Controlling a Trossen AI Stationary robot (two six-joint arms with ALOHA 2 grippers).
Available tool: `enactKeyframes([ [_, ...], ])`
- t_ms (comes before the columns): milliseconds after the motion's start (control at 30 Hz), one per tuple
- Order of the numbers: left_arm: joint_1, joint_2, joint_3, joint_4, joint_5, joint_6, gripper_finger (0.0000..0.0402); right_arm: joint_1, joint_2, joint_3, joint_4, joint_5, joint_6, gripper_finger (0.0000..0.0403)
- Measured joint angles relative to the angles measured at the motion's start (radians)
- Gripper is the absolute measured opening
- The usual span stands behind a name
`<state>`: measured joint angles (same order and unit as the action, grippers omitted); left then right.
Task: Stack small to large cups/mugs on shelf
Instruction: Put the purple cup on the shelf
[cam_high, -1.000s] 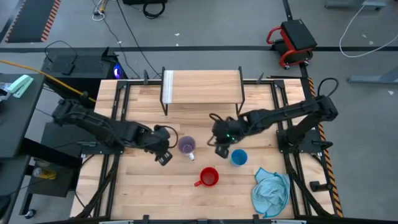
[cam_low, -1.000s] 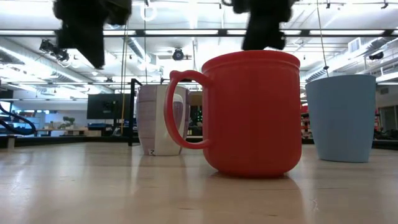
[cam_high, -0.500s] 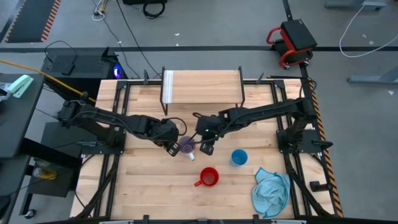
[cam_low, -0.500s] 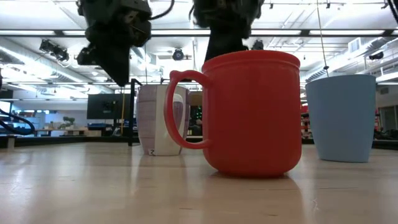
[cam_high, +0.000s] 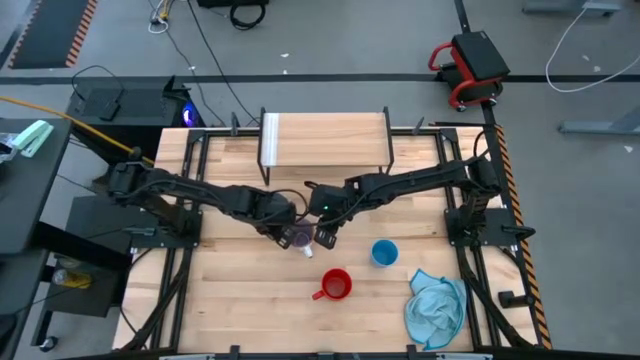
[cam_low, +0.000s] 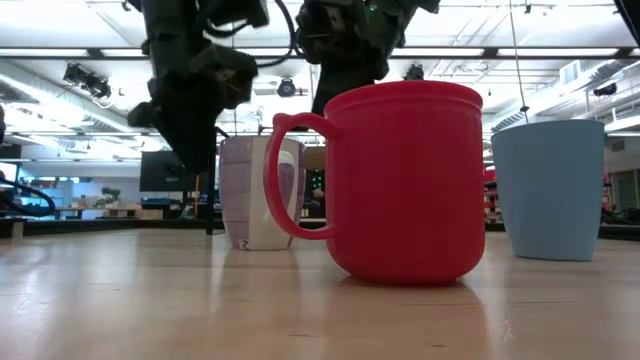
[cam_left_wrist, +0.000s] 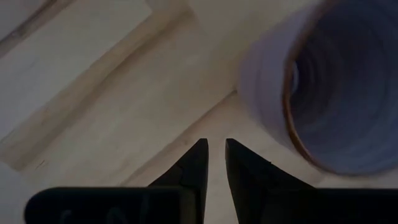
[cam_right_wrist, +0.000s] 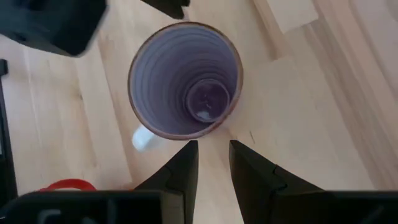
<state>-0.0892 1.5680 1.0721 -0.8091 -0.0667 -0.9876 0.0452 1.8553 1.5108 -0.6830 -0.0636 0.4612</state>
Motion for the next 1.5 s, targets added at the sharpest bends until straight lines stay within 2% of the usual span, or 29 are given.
enactKeyframes([
  [333, 0.032, 0.039, 0.0, 0.138, 0.062, 0.013, 0.0066, 0.0, 0.0, 0.0, -0.007, 0.003, 0.009, 0.0098],
  [800, 0.034, 0.105, 0.0, 0.297, 0.105, 0.029, 0.0066, -0.006, -0.001, 0.0, -0.119, 0.037, 0.018, 0.0098],
  [1500, 0.047, 0.12, 0.0, 0.335, 0.126, 0.04, 0.0073, -0.003, -0.001, -0.004, -0.14, 0.04, 0.046, 0.0099],
])
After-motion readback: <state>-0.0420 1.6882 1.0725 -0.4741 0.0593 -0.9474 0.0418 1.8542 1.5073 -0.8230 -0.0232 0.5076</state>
